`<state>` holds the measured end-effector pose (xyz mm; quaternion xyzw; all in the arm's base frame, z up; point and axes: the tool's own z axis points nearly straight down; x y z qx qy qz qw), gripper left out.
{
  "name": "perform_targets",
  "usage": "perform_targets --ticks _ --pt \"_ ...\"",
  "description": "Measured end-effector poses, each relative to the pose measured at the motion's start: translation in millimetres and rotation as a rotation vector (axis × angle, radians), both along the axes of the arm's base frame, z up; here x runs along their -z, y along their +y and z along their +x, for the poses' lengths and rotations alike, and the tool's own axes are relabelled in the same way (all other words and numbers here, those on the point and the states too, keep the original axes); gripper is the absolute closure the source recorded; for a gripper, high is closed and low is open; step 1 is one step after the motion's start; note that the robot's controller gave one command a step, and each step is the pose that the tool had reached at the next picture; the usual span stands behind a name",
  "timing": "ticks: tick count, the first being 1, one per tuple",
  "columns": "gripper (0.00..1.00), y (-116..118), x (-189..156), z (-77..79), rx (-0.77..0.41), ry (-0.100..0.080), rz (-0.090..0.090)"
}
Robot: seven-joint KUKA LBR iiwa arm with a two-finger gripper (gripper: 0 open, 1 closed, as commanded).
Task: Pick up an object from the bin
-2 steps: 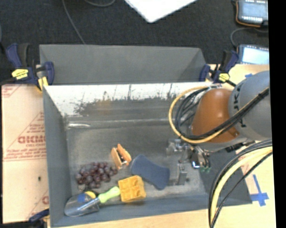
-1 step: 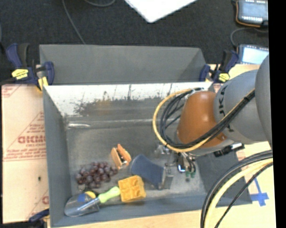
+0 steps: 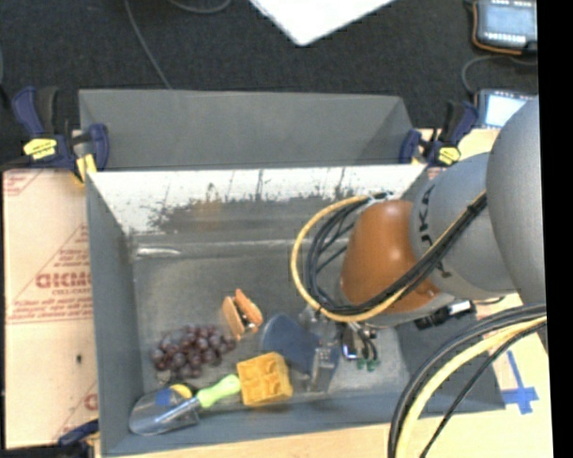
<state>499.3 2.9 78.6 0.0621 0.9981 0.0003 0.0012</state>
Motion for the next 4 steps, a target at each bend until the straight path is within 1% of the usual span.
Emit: perform_targets --ticks 1,3,4 --pt "1.0 4.9 8.3 0.6 0.303 -0.006 0.0" --pt "1.0 4.7 8.2 0.6 0.302 -0.006 -0.001" --pt "1.0 4.4 3.5 -0.6 0.3 -0.003 -0.001"
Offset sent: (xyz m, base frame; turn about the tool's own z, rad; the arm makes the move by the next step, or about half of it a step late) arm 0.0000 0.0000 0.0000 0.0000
